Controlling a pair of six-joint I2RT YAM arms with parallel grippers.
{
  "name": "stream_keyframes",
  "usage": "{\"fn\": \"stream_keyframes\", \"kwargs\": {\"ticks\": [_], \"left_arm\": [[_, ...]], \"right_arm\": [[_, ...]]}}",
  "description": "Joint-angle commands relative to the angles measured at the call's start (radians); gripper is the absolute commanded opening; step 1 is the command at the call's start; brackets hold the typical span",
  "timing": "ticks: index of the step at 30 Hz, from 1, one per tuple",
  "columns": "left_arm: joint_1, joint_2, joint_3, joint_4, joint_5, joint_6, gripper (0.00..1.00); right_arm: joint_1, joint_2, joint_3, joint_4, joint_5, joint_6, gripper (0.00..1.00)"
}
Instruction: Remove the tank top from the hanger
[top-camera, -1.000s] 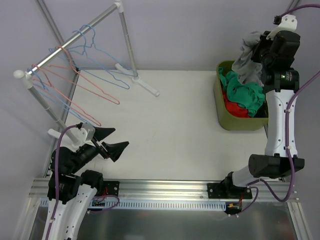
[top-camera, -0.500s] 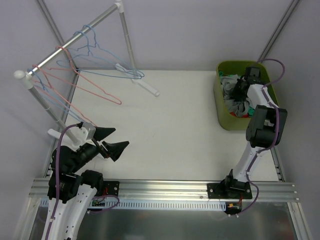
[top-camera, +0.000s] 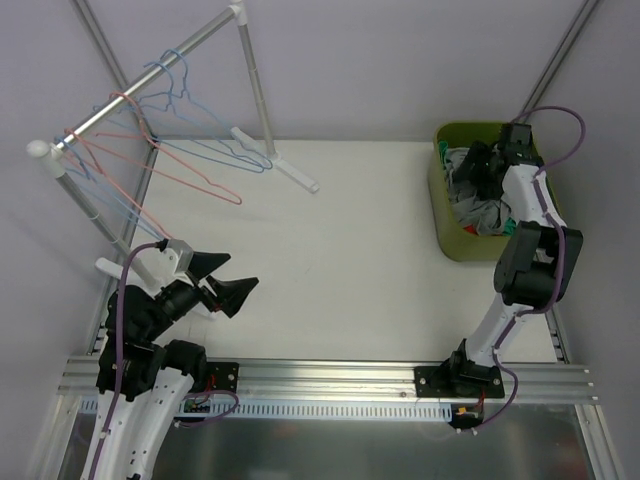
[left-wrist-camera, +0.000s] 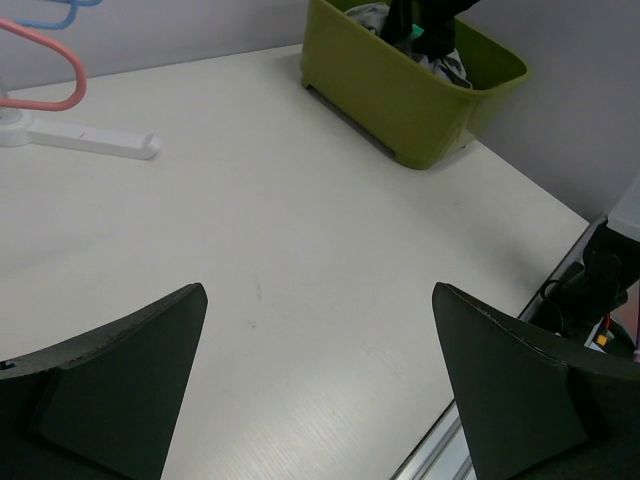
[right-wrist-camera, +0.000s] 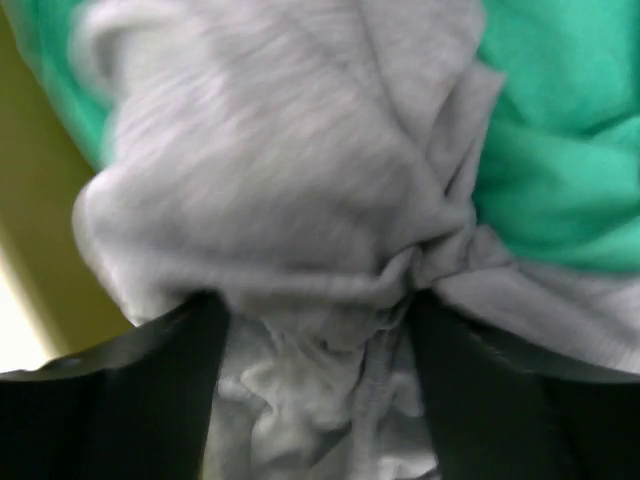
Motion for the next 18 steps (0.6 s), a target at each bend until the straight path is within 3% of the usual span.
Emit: {"fn": "stream_keyframes", "kwargs": {"ticks": [1, 5, 10, 14, 18], "left_arm": [[-0.004, 0.031, 0.019, -0.012, -0.048, 0.006, 0.99], [0.003, 0.077, 0.032, -0.038, -0.102, 0.002, 0.99], [0.075, 0.126, 0.048, -0.057, -0.139, -0.032, 0.99], [0.091, 0.170, 0.071, -0.118, -0.310, -0.051, 0.99], [0.089, 0.241, 0.123, -0.262, -0.485, -0.041, 0.99]], "right_arm": [[-0.015, -0.156, 0.095, -0.094, 0.049, -0.011, 0.80], [-0.016, -0.212, 0.196, -0.166, 0.074, -0.043, 0.96], [-0.016, -0.334, 0.201, -0.200, 0.057, -0.097, 1.00], [-0.012, -0.509, 0.092, -0.201, -0.037, -0.106, 0.99], [0.092, -0.798, -0.101, -0.220, -0.028, -0.175, 0.99]]}}
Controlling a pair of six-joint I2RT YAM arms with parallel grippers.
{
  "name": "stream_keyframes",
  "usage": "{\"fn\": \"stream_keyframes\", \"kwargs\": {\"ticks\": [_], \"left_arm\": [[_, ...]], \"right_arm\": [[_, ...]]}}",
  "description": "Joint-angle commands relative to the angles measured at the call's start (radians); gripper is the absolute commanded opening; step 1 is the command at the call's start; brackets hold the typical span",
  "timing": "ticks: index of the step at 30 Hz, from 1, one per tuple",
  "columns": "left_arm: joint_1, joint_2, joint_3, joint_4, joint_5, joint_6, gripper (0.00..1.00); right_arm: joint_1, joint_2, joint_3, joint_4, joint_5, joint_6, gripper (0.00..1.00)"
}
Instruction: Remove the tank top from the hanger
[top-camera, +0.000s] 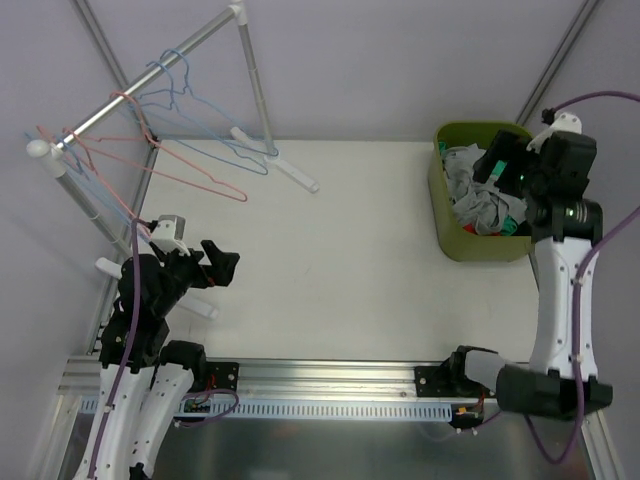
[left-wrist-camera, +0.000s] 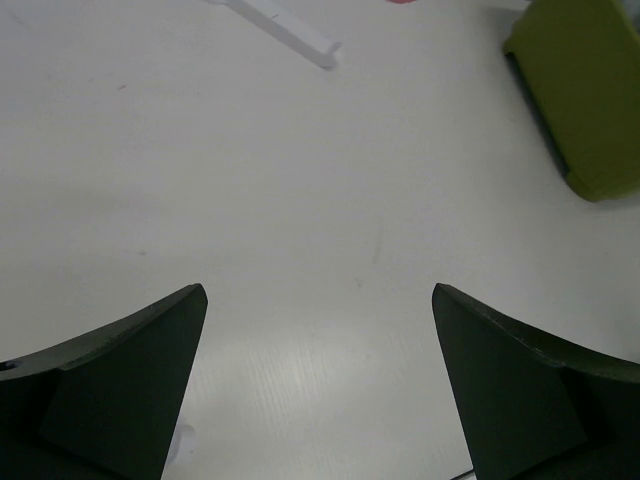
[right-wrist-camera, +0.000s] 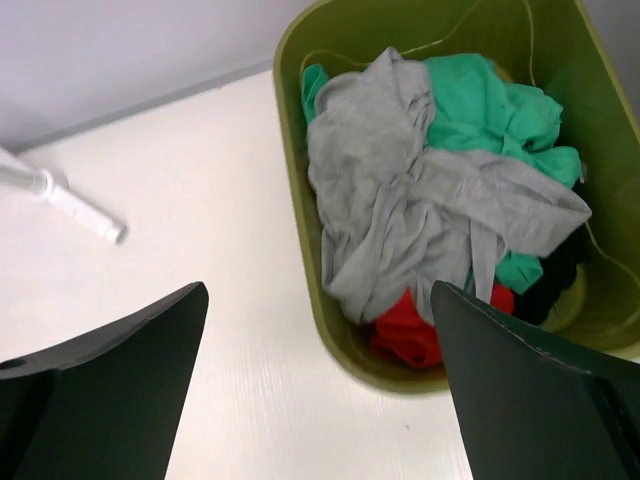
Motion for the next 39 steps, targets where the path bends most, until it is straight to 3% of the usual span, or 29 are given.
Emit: {"fn": "stream_keyframes", "kwargs": {"ticks": [1, 4, 6, 11, 20, 39], "left_arm": [[0.010, 0.063, 0.085, -0.131, -0.221, -0.002, 0.99], [0.010, 0.111, 0.114, -0.189, -0.310, 0.006, 0.99], [0.010, 0.119, 0.116, -0.197, -0.332, 0.012, 0.99], [0.010, 0.082, 0.110, -0.195, -0.468, 0.009, 0.99], [0.008, -0.097, 0.041, -0.195, -0.429, 0.028, 0.99], [-0.004, -0.072, 0.024, -0.159, -0.244, 0.027, 0.99]], "right_arm": [[0.106, -0.223, -0.134, -0.055, 0.049, -0.103, 1.00], [0.248, -0.419, -0.303, -0.060, 0.196, -0.141, 1.00], [0.303, -0.494, -0.381, -0.093, 0.203, -0.147, 0.99], [0.338, -0.631, -0.460, -0.178, 0.148, -0.100, 0.99], [0.338, -0.838, -0.572, -0.247, 0.313, -0.144, 1.00], [0.340, -0.855, -0.570, -0.264, 0.320, -0.155, 0.99]]}}
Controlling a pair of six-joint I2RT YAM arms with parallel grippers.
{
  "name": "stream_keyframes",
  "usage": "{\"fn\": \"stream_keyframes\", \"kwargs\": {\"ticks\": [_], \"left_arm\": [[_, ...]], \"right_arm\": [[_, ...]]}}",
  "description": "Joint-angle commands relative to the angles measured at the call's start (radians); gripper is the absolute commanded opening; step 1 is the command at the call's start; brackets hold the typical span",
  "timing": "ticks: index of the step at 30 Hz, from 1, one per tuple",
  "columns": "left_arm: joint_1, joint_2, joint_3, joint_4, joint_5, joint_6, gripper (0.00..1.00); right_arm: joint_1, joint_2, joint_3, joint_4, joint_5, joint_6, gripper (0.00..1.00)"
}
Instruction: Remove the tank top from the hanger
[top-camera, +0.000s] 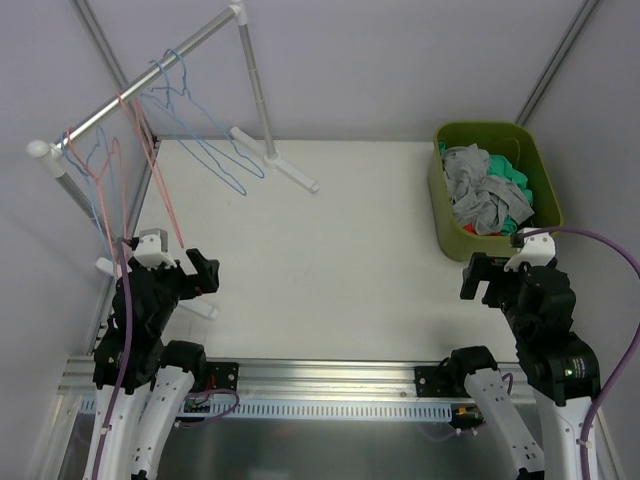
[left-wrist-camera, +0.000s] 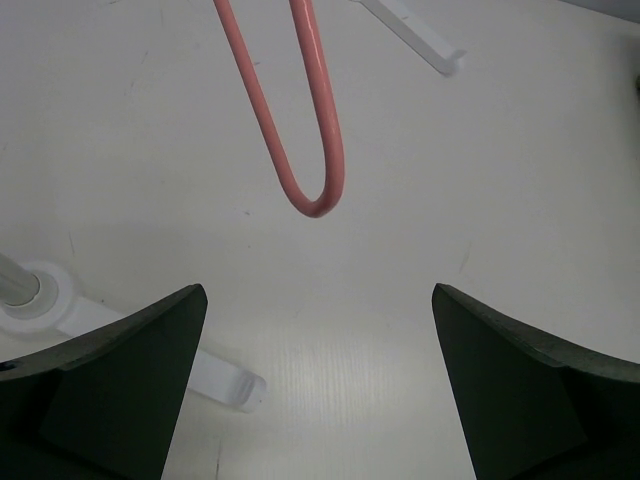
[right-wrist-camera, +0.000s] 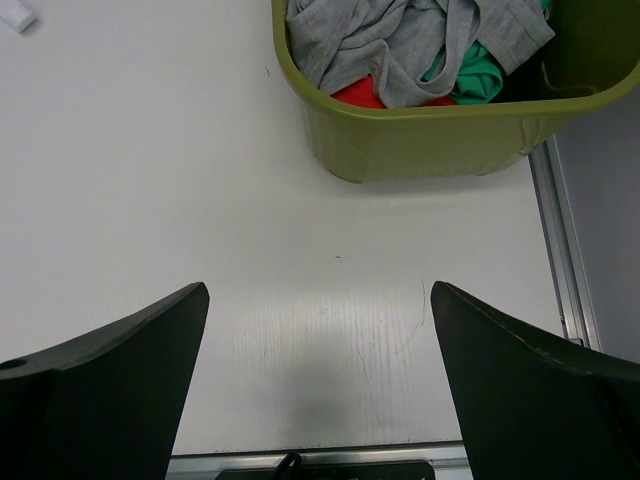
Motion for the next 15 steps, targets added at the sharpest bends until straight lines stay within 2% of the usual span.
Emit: {"fn": "stream_keyframes", "kwargs": {"ticks": [1, 15], "left_arm": [[-0.001, 0.025, -0.012, 0.032, 0.079, 0.022, 0.99], [-0.004, 0.019, -0.021, 0.051, 0.118, 0.034, 0.99]], "right_arm": [[0.006, -0.014, 0.009, 0.003, 0.027, -0.019, 0.99], [0.006, 0.010, 0.028, -0.012, 0.008, -0.013, 0.99]]}}
